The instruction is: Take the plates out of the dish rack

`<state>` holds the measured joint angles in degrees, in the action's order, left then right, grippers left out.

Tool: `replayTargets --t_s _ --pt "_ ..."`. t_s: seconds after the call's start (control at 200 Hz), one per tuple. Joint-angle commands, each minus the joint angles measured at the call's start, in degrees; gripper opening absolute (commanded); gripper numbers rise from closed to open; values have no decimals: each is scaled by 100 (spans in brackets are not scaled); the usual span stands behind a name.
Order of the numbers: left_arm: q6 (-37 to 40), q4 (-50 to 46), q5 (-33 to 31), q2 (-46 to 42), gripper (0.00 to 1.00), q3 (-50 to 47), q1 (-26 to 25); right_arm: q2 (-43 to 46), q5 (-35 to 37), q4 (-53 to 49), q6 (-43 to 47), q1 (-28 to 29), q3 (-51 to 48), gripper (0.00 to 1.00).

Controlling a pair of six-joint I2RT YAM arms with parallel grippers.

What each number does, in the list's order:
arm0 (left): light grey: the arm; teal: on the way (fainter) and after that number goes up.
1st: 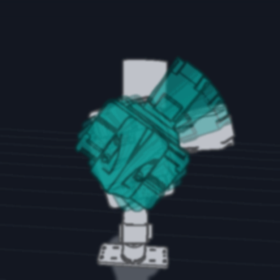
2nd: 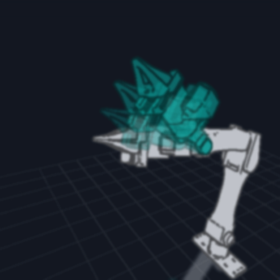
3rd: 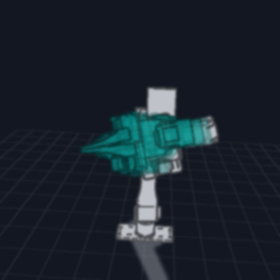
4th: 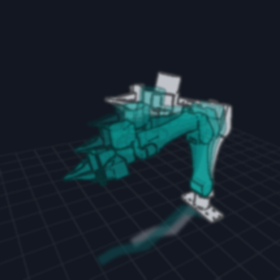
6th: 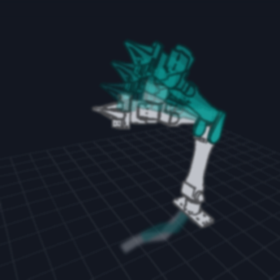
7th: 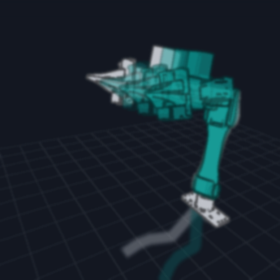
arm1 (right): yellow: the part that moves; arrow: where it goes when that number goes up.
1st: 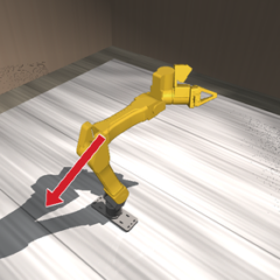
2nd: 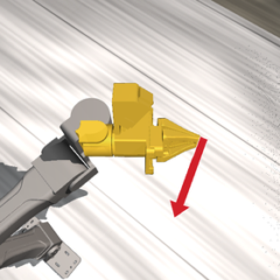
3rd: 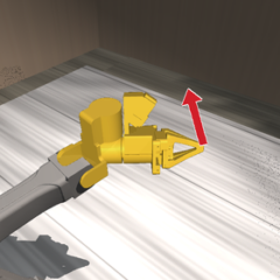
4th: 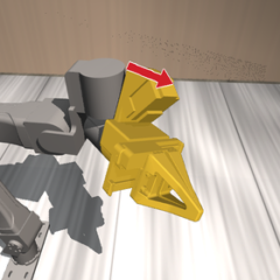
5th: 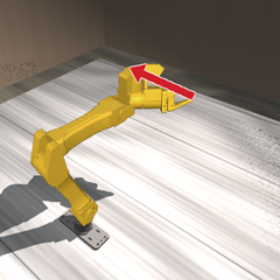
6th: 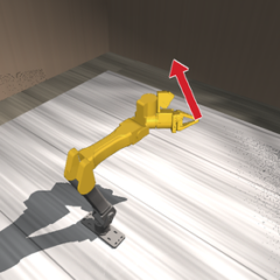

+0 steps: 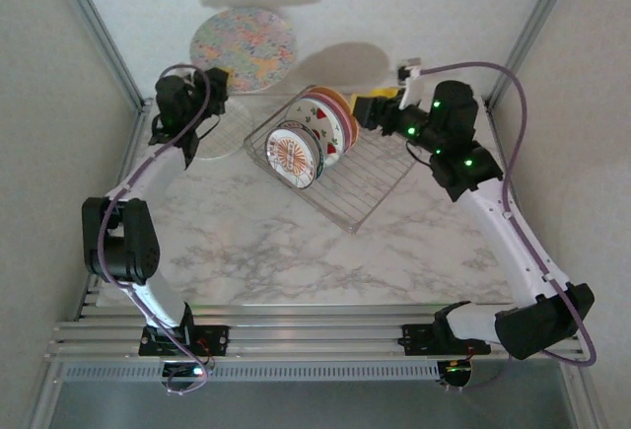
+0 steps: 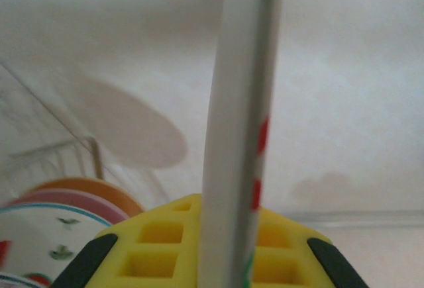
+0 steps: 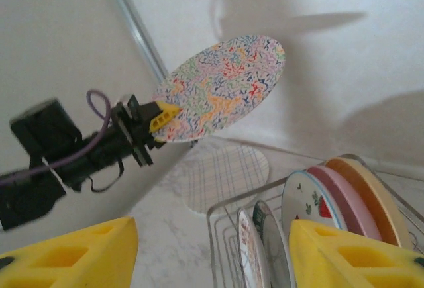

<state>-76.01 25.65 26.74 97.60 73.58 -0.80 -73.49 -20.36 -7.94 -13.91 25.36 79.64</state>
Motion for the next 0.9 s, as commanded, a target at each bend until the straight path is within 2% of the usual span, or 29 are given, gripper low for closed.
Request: replayTargets --t_s 0.0,0.15,0.35,0.511,0.896 --pt "-106 749 -297 -318 0 -545 236 138 552 182 1240 439 -207 65" --pt "-156 1027 -591 -335 0 -1270 601 34 886 144 1534 810 -276 66" --pt "-54 1387 -651 -74 0 -1823 969 -127 1174 126 1751 1237 -192 67" --pt "119 1395 -538 330 0 -1826 1150 -238 1250 87 1802 1381 -59 67" --pt "263 1695 -362 1371 0 -1441 1213 -236 1436 -32 1813 1427 -26 67"
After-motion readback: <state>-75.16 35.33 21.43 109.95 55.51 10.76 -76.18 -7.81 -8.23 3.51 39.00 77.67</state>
